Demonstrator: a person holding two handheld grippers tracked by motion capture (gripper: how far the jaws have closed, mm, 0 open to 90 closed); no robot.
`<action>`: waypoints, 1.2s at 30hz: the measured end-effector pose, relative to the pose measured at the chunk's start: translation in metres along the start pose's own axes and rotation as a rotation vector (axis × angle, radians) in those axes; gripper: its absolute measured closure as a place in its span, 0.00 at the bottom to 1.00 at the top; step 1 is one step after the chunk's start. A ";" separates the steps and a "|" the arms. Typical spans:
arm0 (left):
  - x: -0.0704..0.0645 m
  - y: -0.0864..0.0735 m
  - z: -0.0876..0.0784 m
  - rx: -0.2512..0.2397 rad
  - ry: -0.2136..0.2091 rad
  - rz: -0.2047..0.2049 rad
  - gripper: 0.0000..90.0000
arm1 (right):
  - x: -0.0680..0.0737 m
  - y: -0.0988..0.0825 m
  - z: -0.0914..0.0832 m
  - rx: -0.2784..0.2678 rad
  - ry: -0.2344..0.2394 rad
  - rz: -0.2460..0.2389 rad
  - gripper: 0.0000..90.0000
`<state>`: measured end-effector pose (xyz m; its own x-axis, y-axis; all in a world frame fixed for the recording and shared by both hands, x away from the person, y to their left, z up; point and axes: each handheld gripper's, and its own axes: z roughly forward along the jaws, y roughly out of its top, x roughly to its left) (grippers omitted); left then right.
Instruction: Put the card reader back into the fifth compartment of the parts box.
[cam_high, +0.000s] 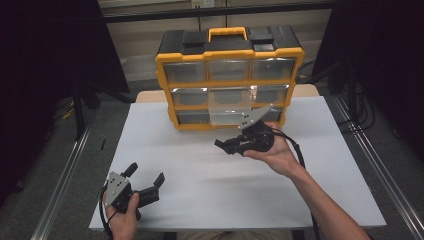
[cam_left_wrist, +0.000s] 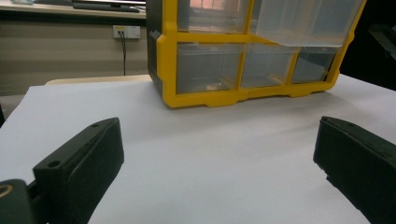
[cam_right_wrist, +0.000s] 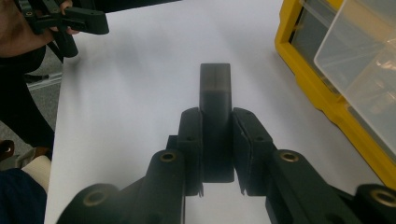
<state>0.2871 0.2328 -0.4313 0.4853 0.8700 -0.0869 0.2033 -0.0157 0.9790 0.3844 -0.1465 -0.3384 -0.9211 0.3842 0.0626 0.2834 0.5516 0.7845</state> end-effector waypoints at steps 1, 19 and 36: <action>0.000 0.000 0.000 -0.001 0.000 -0.002 0.02 | -0.001 0.001 -0.001 -0.001 -0.001 -0.001 0.82; 0.000 0.001 0.001 0.000 0.008 0.002 0.02 | -0.011 0.019 -0.013 -0.008 -0.014 -0.011 0.82; 0.001 0.001 0.000 -0.011 0.007 -0.005 0.02 | -0.020 0.042 -0.031 -0.008 -0.040 -0.029 0.82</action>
<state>0.2882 0.2339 -0.4303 0.4786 0.8733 -0.0906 0.1968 -0.0062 0.9804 0.4066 -0.1540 -0.2880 -0.9176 0.3971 0.0151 0.2542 0.5574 0.7904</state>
